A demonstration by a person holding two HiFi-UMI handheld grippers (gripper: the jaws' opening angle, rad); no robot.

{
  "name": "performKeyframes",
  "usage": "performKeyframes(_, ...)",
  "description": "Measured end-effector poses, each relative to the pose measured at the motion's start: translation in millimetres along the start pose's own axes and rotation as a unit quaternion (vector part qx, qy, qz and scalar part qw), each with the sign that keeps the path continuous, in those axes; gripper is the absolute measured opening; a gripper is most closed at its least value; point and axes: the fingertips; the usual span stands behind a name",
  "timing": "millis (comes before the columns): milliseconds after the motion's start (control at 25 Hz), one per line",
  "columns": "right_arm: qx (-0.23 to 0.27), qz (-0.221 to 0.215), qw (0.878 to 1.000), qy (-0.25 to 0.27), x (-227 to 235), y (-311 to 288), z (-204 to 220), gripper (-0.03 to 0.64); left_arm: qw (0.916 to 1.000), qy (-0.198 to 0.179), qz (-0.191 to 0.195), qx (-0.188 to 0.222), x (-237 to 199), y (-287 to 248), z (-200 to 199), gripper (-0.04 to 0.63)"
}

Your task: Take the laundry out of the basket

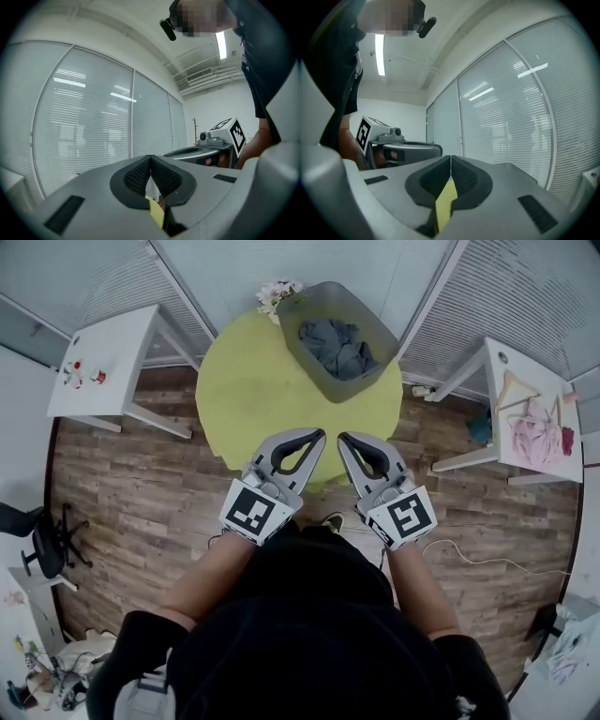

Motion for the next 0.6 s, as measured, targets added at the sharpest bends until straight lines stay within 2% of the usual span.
performKeyframes(280,-0.005,-0.017,1.0,-0.006,24.4,-3.2,8.0,0.023,0.9998,0.001,-0.018,-0.013,-2.4,-19.2,11.3,0.009)
performKeyframes(600,-0.021,-0.028,0.999,-0.007,44.4,-35.5,21.5,0.023,0.9995,0.008,-0.03,-0.01,-42.5,-37.2,23.9,0.009)
Point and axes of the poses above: the fingertips, and each gripper's own axes: y backward along the fingers, x to its right, z out of its underside, and after that the axes turned 11 degrees about x, right-handed
